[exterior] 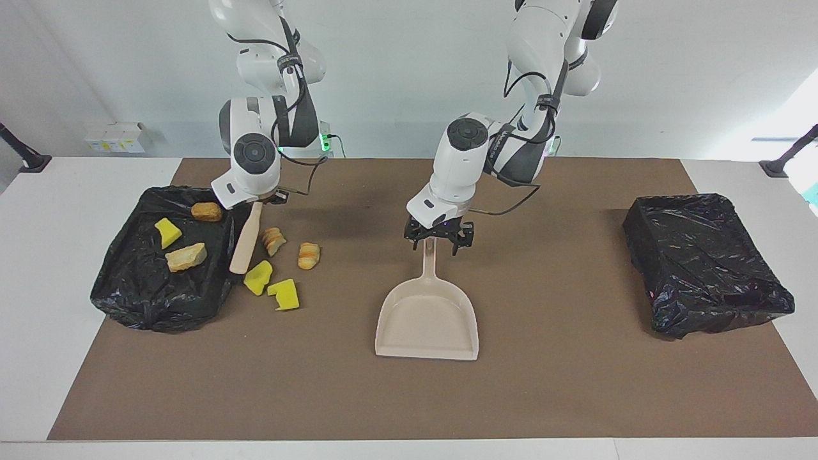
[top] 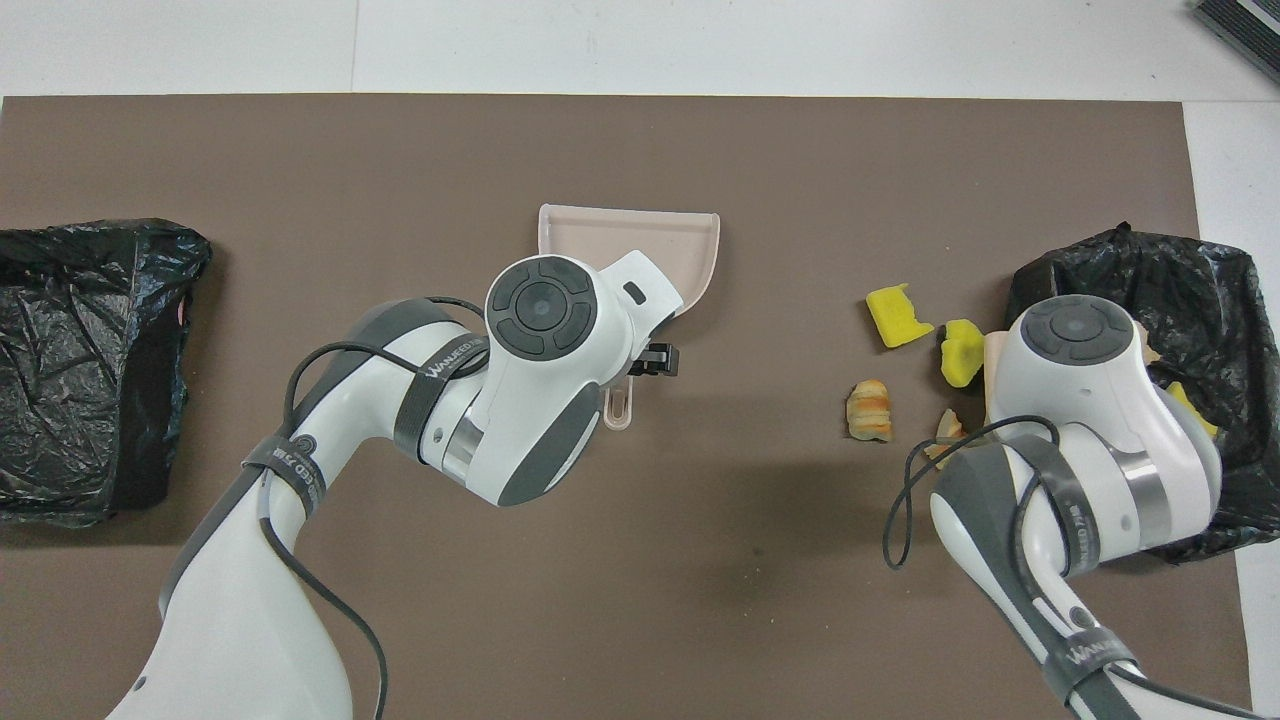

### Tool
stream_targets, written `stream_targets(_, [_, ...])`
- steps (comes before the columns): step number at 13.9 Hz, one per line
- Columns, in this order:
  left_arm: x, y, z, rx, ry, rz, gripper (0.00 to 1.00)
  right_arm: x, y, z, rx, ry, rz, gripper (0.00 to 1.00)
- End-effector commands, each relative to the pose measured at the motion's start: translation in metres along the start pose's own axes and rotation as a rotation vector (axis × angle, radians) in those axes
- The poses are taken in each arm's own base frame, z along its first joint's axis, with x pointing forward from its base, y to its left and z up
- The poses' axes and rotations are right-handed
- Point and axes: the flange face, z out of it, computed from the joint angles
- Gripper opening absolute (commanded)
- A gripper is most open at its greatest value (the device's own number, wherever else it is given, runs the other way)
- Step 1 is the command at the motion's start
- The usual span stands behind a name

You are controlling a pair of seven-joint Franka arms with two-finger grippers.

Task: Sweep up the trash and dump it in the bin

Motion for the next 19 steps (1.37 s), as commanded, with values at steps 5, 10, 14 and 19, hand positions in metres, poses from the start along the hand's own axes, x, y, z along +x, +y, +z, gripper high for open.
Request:
stream_targets(5, [-0.004,0.004,0.012,0.017,-0.008,-0.002,0.66,-0.009,-0.012,0.005,0.054,0.020,-0.039,0.00])
stream_targets(10, [-0.007,0.006,0.016,0.021,-0.017,0.002,0.56,-0.012,-0.062,0.001,0.130,0.018,-0.084,0.00])
stream_targets(14, [-0.010,0.006,0.021,0.024,-0.024,0.007,0.49,-0.010,-0.110,-0.010,0.186,0.011,-0.084,0.00])
stream_targets(19, [-0.012,0.003,0.021,0.034,-0.044,-0.008,0.00,-0.017,-0.150,-0.028,0.218,0.026,-0.134,0.00])
